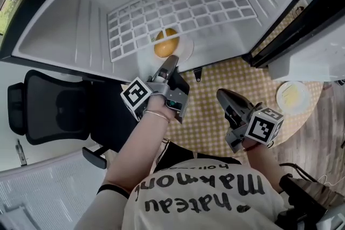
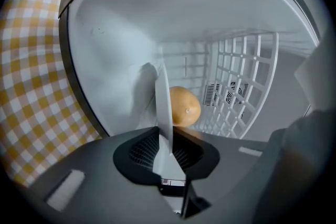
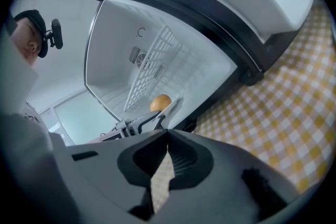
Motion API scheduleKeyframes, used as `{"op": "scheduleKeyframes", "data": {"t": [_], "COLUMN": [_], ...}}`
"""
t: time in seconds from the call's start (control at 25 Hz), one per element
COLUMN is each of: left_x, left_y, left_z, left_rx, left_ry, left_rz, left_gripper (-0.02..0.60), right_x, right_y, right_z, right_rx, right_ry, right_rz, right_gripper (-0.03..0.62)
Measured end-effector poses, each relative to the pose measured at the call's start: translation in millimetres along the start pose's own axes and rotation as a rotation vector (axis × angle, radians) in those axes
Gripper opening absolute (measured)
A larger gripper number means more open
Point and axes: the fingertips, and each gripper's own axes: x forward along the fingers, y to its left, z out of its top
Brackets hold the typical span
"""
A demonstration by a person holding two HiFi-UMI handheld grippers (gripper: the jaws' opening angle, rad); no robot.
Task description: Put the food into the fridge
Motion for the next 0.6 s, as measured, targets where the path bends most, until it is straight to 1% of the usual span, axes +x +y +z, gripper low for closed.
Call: {"op": "scheduleKeyframes", "data": {"t": [0.16,0.2,0.28,0.36,0.44,0.52,0.56,0.6], "left_x": [2.9,3.8,5.4,6.1,6.1,5.7,5.5,5.3], "left_y": [-3.1,-4.1,-5.3,-4.2,-2.9,-4.0,-4.9,-5.4], "left_z": [0.4,1.4,3.2,3.5,1.9,1.3,1.7,2.2], "left_rx": [0.037,0.039,0.033,0.03,0.03,0.034,0.035,0.036], "left_ry": [0.011,0.008,-0.004,-0.016,-0.016,-0.013,-0.012,-0.012], "left_rz": [0.009,0.008,0.003,0.01,0.023,0.029,0.03,0.032], "left_gripper": [0.057,0.059,0.089,0.094,0.137,0.145,0.166,0.204], "right_x": [-0.5,-1.0,-3.2,-6.2,-8.7,-9.7,-9.7,-9.8], "right_y": [5.6,6.6,6.8,5.3,5.2,6.3,6.8,7.5], "right_z": [-4.2,-4.9,-5.4,-4.2,-1.5,-0.5,-1.2,-2.2], "right_rx": [-0.003,-0.003,-0.002,-0.004,-0.008,-0.008,-0.007,-0.006], "right_ry": [0.004,0.005,0.001,-0.006,-0.013,-0.018,-0.018,-0.016], "right_rz": [0.021,0.024,0.026,0.022,0.02,0.023,0.026,0.03], "right_gripper": [0.015,0.015,0.015,0.015,0.015,0.015,0.015,0.015]}}
